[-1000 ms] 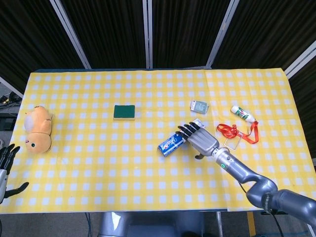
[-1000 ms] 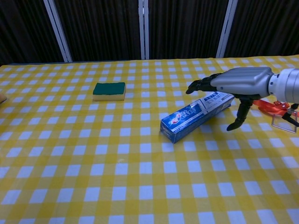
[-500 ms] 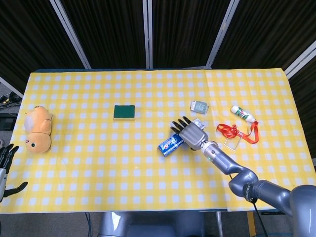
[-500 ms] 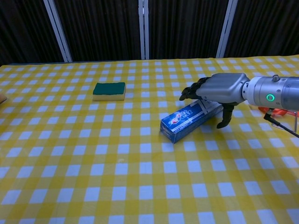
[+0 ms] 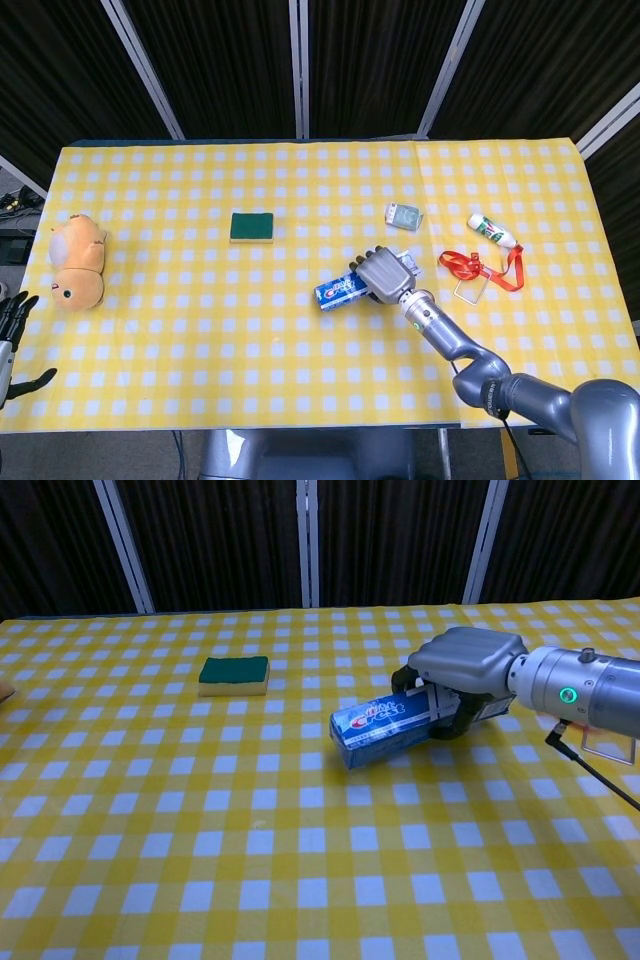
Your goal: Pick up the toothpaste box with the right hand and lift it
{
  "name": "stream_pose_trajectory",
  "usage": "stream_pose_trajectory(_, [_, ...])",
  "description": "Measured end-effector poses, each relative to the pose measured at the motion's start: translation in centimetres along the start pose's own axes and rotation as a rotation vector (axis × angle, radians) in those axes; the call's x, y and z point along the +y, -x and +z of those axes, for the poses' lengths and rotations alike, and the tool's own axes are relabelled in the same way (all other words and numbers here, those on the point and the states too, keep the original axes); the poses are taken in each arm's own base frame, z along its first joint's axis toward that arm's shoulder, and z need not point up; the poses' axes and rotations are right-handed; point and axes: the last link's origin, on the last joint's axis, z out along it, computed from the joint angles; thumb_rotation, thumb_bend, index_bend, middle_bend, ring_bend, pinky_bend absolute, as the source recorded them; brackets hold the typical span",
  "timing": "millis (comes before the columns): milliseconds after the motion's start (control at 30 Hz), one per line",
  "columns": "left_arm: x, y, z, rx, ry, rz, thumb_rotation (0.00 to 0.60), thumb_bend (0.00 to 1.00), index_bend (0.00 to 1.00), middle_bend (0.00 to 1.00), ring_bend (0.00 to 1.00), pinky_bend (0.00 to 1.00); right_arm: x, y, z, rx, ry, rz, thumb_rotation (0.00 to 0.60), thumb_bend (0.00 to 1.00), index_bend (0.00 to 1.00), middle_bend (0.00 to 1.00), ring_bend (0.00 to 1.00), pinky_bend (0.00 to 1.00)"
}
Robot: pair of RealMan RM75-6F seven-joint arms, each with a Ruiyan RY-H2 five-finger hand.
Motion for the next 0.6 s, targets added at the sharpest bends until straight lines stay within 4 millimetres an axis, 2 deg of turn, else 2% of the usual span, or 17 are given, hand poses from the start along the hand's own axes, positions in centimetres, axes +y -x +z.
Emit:
stream_pose_trajectory(133, [0.1, 0.0, -0.1, -0.003, 0.007, -0.005, 0.600, 0.00, 0.00, 0.00, 0.00, 0.00, 0.1, -1.2, -0.7, 0.072, -0.002, 0.067, 0.600, 0.40, 0.63, 0.59, 0.46, 0.48])
stream_pose_trajectory(333, [0.3, -0.4, -0.3, 0.007, 0.021, -0.017, 0.600, 0.00, 0.00, 0.00, 0.00, 0.00, -0.1, -4.4, -2.1, 0.164, -0.019, 0.180, 0.600, 0.41, 0.63, 0.60, 0.47, 0.49])
stream_pose_trajectory(433, [0.5, -0.6, -0.5, 0.013, 0.031, -0.026, 0.600, 0.00, 0.00, 0.00, 0.00, 0.00, -0.6, -6.5, -3.0, 0.208, -0.027, 0.292, 0.600, 0.43, 0.64, 0.60, 0.47, 0.49])
stream_pose_trajectory(600, [0.7, -1.1, -0.9, 0.025, 0.048, -0.043, 0.600, 0.00, 0.00, 0.00, 0.00, 0.00, -1.5, -10.4, -4.9, 0.261, -0.017, 0.583, 0.600, 0.44, 0.64, 0.60, 0.47, 0.49])
